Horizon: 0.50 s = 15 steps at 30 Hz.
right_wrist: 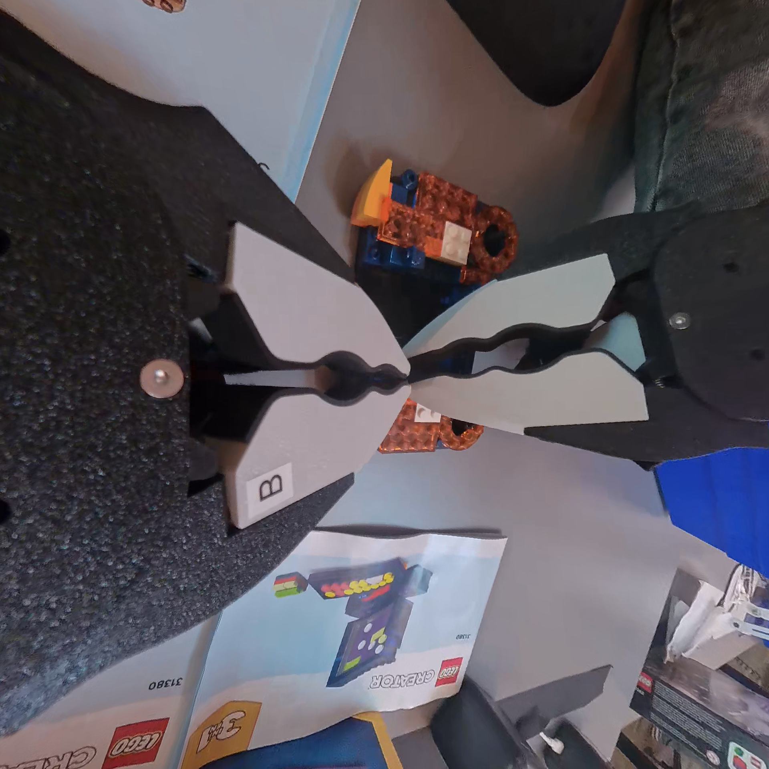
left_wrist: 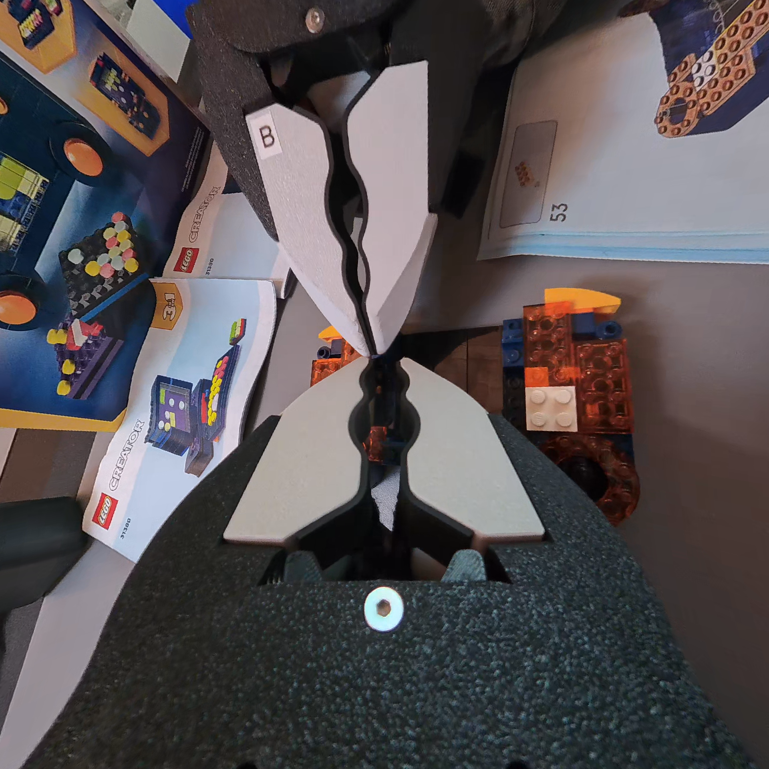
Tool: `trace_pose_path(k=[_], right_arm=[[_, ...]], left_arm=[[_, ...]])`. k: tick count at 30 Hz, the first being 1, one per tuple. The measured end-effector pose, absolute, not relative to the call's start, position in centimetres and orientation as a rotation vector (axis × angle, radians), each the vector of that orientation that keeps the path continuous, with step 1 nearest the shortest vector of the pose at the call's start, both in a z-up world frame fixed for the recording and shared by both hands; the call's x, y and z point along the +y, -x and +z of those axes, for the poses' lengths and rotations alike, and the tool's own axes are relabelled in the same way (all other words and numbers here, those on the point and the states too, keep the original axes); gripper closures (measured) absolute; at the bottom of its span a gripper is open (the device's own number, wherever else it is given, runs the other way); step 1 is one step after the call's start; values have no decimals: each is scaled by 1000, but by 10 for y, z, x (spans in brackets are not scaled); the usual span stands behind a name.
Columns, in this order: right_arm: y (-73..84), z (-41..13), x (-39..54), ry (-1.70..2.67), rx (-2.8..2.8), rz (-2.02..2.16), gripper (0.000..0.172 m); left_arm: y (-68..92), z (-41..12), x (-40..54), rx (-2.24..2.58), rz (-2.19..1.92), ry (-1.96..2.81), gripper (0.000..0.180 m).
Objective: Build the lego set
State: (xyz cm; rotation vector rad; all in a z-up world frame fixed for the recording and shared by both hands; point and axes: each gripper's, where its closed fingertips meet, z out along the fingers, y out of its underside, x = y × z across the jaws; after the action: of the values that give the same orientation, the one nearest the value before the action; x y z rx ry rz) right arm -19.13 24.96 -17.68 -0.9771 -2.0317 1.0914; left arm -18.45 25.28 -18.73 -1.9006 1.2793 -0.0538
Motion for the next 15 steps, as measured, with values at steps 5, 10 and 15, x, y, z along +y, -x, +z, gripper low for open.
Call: trace_pose_path(k=[5, 10, 15], right_arm=[[191, -178, 249, 1027, -2035, 1119, 172], [191, -179, 250, 1068, -2040, 1151, 172], [192, -178, 249, 1083, -2038, 1174, 172]], left_arm=[[185, -187, 253, 1278, -49, 1893, 173], [186, -188, 254, 1272, -37, 1892, 174], [185, -187, 254, 1265, -53, 1888, 173]])
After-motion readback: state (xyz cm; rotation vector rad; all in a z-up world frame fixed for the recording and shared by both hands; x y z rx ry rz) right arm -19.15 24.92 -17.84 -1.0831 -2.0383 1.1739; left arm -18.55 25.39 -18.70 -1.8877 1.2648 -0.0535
